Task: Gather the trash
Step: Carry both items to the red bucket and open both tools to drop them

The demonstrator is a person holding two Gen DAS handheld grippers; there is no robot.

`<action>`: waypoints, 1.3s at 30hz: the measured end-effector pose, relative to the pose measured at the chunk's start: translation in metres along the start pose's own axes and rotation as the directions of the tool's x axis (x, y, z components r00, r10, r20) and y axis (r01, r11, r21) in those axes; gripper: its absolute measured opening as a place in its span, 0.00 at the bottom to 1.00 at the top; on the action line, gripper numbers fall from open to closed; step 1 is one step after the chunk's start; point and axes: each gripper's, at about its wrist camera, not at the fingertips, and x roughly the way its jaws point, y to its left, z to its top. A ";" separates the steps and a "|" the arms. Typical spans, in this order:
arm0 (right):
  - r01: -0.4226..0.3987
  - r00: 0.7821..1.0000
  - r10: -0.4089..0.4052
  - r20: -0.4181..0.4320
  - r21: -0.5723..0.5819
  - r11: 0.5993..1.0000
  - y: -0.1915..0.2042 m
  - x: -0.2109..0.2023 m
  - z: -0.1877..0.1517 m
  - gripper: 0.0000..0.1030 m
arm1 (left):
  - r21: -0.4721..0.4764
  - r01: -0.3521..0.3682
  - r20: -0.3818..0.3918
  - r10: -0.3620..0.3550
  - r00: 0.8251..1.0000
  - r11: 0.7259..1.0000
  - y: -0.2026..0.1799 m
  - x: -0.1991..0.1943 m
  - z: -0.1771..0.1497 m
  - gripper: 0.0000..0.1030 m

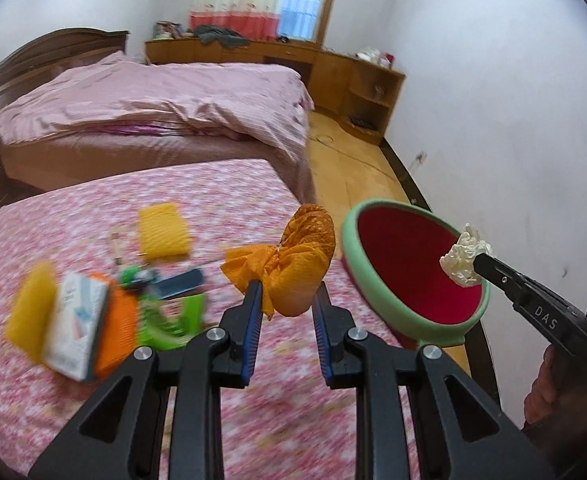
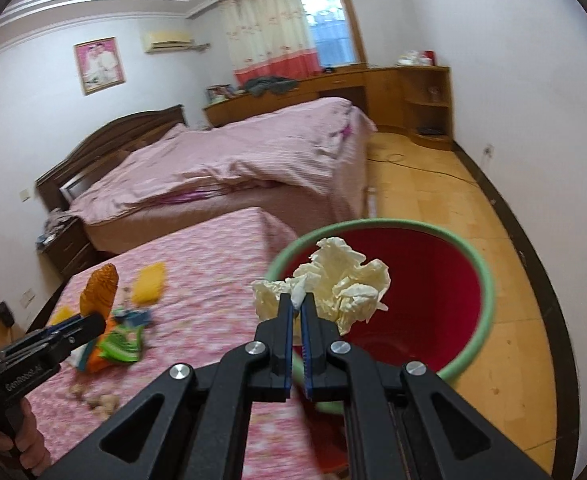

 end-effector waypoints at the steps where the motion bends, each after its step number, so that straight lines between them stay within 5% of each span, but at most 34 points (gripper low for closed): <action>1: 0.011 1.000 -0.011 -0.005 0.012 1.000 -0.009 0.003 -0.001 0.05 | 0.012 0.009 -0.012 -0.009 1.000 1.000 -0.008 0.009 0.002 0.23; 15: 0.064 0.995 -0.053 -0.088 0.126 0.990 -0.086 0.037 -0.010 0.06 | 0.133 0.092 -0.134 -0.075 0.988 0.987 -0.090 0.103 0.022 0.24; 18: 0.058 0.995 -0.047 -0.084 0.134 0.989 -0.091 0.039 -0.010 0.06 | 0.154 0.107 -0.140 -0.086 0.986 0.982 -0.099 0.108 0.023 0.24; 22: 0.049 0.996 -0.037 -0.083 0.146 0.988 -0.096 0.043 -0.011 0.08 | 0.185 0.060 -0.131 -0.036 0.991 0.981 -0.106 0.114 0.025 0.45; 26: 0.040 0.996 -0.027 -0.083 0.166 0.985 -0.097 0.045 -0.012 0.28 | 0.170 0.055 -0.134 -0.032 0.990 0.984 -0.105 0.119 0.025 0.46; 39: 0.009 0.999 0.000 -0.047 0.190 0.982 -0.088 0.026 -0.010 0.38 | 0.127 0.078 -0.116 -0.063 0.991 0.989 -0.097 0.095 0.027 0.57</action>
